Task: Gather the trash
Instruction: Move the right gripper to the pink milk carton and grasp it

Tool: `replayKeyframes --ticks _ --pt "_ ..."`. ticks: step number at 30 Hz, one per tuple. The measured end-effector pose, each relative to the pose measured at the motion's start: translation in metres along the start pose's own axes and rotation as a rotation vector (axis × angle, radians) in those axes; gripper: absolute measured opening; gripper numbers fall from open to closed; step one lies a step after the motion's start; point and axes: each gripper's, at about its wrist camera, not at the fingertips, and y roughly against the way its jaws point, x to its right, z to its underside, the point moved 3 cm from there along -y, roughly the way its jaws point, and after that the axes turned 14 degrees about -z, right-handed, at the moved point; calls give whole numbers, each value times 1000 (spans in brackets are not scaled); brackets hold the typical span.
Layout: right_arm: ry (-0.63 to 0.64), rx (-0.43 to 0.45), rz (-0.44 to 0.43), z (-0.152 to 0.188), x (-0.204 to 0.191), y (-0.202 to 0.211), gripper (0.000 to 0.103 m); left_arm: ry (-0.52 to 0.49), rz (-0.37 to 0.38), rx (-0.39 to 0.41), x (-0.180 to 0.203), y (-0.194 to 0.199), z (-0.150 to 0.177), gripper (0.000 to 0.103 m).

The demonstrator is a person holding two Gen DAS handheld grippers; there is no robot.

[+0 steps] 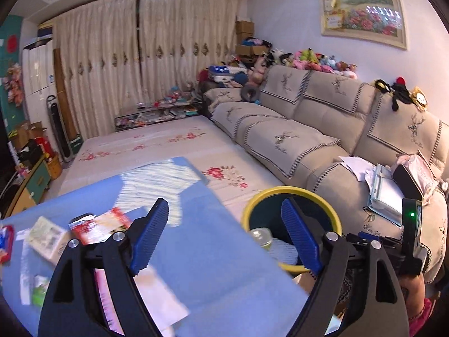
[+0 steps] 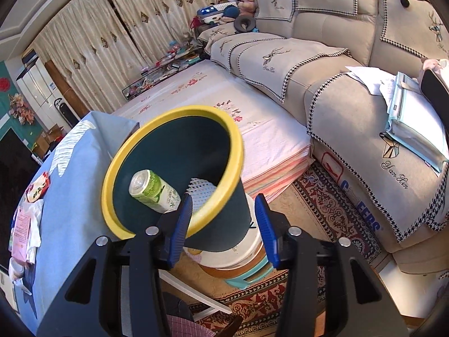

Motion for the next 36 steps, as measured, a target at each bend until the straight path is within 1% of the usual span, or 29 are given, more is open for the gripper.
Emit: replayKeyframes --ticks 4,9,13,15,19,20,24,28,29,32,36 --pt "64 -22 -16 1 -33 -6 45 68 -78 18 -63 24 11 87" --pt "153 -44 -63 5 -84 -12 45 148 -235 59 -150 50 31 89" --pt "218 -80 -152 13 -136 -20 45 211 -335 54 -217 56 53 89" --pt "263 -105 -192 20 -166 -25 45 228 -382 53 -243 56 65 89" --pt "355 -157 -275 40 -230 -37 45 242 -482 54 -286 54 89 89" --pt "382 -166 -288 44 -245 -38 45 250 -497 53 -294 54 95 89" --pt "490 -182 -346 70 -308 -41 45 307 -527 36 -324 55 115 89" --pt "597 -190 -349 97 -357 -46 45 366 -558 50 -347 64 126 90" --pt "624 -189 -337 103 -367 -48 46 382 -559 53 -349 64 126 90" --pt "697 -171 -271 118 -392 -57 56 415 -552 52 -353 66 133 90" --pt "746 -195 -189 131 -405 -77 59 420 -528 29 -353 61 135 90"
